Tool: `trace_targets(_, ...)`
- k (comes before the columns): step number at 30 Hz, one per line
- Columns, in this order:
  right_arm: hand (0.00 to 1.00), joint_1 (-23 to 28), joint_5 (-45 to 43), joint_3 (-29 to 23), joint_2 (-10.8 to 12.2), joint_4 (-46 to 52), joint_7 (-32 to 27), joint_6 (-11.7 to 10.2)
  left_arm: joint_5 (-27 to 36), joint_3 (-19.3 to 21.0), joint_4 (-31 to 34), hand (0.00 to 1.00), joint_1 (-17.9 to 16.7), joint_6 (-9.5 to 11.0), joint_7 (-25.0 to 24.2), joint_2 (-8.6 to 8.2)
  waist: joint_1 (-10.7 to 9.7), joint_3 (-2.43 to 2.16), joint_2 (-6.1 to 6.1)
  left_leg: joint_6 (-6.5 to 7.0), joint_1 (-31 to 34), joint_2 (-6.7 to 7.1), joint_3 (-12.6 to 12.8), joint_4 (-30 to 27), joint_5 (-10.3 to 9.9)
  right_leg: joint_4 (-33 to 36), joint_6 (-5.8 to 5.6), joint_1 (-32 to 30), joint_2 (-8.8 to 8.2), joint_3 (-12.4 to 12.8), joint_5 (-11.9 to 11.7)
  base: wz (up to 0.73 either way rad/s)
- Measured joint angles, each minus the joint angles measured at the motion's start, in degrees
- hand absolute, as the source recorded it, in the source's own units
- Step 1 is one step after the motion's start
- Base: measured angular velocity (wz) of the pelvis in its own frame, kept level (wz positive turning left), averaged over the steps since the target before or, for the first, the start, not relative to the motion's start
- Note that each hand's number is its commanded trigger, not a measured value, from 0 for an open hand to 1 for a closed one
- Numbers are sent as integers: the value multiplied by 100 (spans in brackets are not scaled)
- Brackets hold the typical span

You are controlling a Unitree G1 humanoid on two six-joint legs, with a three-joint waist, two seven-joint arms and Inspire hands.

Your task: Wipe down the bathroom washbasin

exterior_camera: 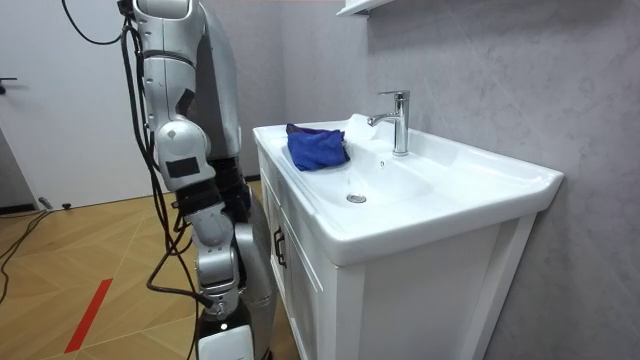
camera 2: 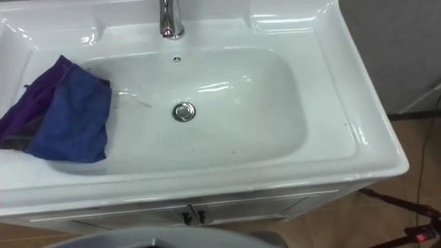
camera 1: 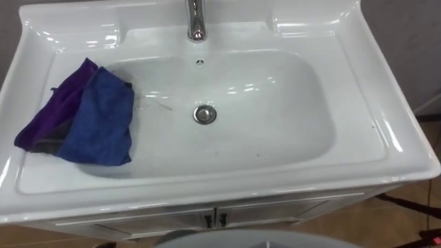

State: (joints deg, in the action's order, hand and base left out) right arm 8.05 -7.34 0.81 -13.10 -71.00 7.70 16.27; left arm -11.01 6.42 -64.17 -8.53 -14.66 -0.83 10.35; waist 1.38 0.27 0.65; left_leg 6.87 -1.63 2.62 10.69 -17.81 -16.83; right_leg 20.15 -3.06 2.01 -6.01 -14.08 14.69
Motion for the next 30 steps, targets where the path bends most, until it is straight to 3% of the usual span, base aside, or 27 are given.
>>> trace_targets(20,0,-138,-229,3,154,-6,123,-5,-121,-188,0,0,-45,-5,-448,24,-116,-3,14,4,-99,1,83,49,-1,71,1,-5,7,133,-1,-2)
trace_targets(30,0,-163,-229,17,170,16,109,-8,-804,-325,4,0,-72,-2,-577,28,-110,-3,13,11,-89,2,79,20,-12,80,1,-6,13,200,0,0)
